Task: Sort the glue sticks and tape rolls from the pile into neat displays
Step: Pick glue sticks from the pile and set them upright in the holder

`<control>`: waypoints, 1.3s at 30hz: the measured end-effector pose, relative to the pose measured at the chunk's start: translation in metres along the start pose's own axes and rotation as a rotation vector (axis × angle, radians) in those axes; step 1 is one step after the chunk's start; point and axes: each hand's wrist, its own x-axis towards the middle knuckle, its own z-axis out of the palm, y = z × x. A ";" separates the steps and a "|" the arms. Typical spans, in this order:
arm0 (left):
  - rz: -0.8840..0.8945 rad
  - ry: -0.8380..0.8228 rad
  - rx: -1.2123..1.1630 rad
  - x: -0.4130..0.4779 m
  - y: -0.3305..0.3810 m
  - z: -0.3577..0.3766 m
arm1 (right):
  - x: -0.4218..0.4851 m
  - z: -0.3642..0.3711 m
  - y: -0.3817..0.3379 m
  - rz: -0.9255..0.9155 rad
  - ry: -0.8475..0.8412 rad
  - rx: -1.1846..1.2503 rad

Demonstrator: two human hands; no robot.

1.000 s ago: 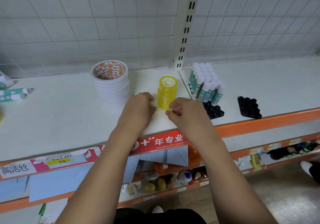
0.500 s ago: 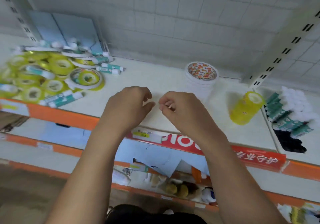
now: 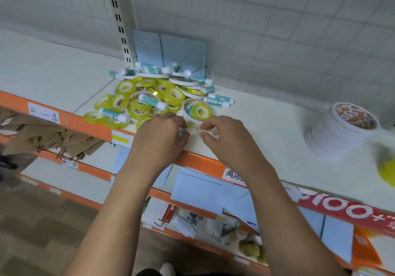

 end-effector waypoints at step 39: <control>0.137 0.147 -0.002 0.133 -0.073 0.003 | 0.182 0.043 -0.023 0.103 0.157 -0.150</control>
